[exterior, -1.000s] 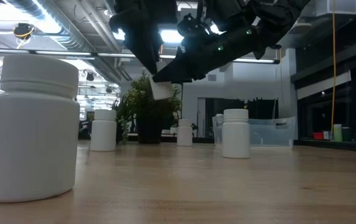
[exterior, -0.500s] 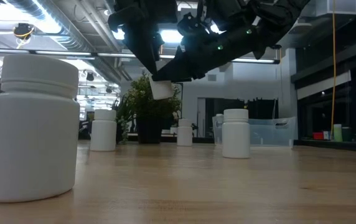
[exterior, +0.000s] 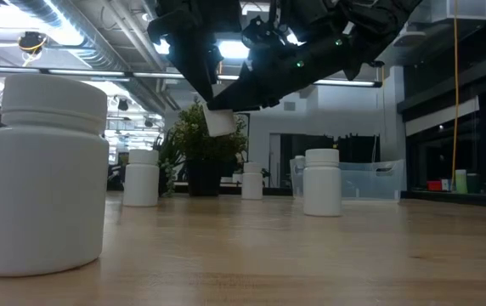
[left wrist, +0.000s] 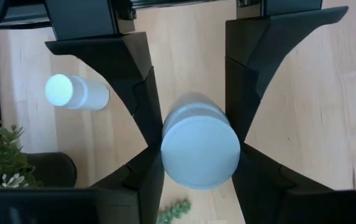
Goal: Pick and place pill bottles into a basket
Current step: Put the white pill bottle into the transparent bin
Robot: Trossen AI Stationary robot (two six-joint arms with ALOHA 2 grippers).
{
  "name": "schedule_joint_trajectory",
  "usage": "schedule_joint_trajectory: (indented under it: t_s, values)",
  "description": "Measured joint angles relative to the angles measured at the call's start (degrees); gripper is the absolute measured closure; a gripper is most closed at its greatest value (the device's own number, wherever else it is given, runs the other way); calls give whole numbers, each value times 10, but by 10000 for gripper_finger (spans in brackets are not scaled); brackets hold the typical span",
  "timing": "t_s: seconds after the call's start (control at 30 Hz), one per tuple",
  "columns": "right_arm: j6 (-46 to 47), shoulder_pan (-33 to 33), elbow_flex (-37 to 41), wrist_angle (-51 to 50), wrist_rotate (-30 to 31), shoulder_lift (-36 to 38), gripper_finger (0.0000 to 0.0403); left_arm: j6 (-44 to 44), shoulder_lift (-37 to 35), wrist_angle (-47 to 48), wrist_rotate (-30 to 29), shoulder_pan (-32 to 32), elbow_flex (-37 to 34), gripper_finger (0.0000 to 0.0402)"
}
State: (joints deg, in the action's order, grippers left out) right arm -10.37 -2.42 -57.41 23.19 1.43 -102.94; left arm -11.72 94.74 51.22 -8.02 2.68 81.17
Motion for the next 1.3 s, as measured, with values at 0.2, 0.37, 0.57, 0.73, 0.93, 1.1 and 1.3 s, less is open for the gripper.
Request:
schedule_joint_trajectory:
  t_s: [0.2,0.37,0.57,0.73,0.93,1.1,1.3]
  values:
    - [-20,0,0,-2,1,0,229,-8,0,2,-3,-1,0,187]
    - [-22,0,-1,-4,0,0,229,-32,-1,19,-4,-1,5,182]
    - [-21,0,-3,-7,-3,2,230,-45,-4,88,-11,-1,36,187]
    - [-23,1,0,-18,-5,1,230,-50,-38,104,-21,6,45,197]
    - [-34,0,0,-18,-18,11,230,-35,-83,105,-12,16,43,209]
    - [-34,0,6,-37,-32,31,230,-30,-117,102,24,32,42,229]
    - [-51,-5,15,-46,-32,58,230,-43,-177,52,30,59,-29,282]
